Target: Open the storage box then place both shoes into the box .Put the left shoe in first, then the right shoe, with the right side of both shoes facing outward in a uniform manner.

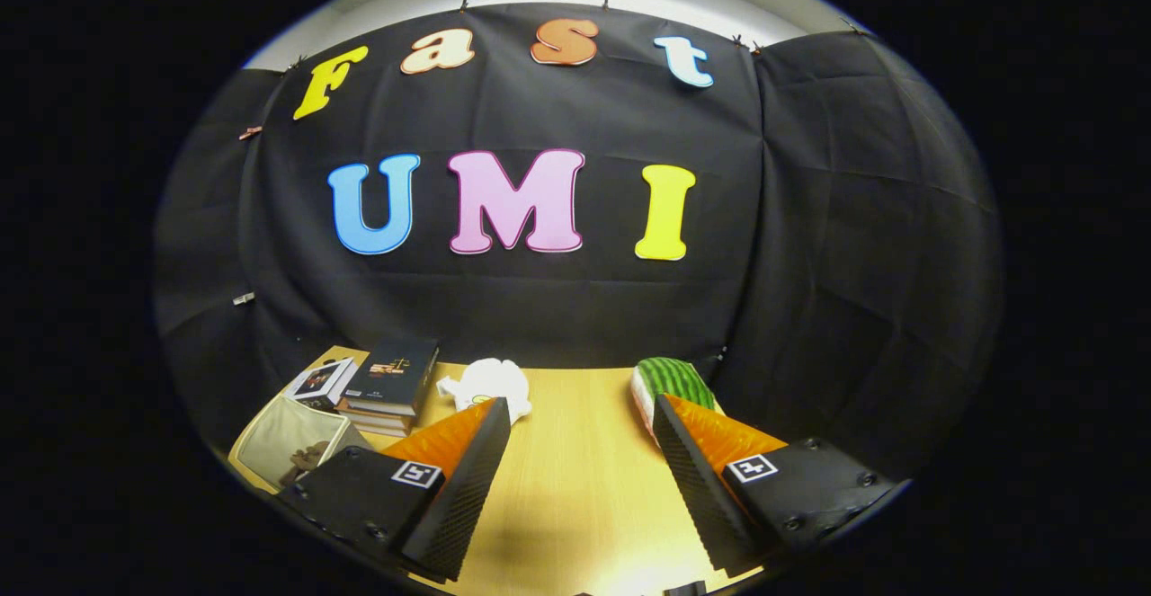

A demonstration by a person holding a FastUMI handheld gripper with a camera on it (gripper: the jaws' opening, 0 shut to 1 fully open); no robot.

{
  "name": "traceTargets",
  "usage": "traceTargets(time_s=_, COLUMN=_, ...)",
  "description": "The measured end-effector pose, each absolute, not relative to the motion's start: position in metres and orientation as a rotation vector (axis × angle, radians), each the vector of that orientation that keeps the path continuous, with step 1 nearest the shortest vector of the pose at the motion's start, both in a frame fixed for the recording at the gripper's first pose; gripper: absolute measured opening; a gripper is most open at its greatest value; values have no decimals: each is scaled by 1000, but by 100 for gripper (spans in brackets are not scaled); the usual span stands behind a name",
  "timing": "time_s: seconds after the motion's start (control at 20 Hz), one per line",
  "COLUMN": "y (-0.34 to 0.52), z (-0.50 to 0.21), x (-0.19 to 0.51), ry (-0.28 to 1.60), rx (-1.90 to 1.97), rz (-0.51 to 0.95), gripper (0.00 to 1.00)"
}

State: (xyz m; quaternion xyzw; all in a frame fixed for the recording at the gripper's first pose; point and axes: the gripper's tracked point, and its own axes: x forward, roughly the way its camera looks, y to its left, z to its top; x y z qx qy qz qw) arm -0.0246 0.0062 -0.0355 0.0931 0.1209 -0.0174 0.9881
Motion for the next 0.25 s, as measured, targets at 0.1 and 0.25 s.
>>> traceTargets(time_s=0.1, y=-2, z=-31, x=-28, ry=226, rx=193, rz=-41, gripper=99)
traceTargets(time_s=0.25, y=-6, z=-26, x=-30, ry=208, rx=200, rz=-35, gripper=99)
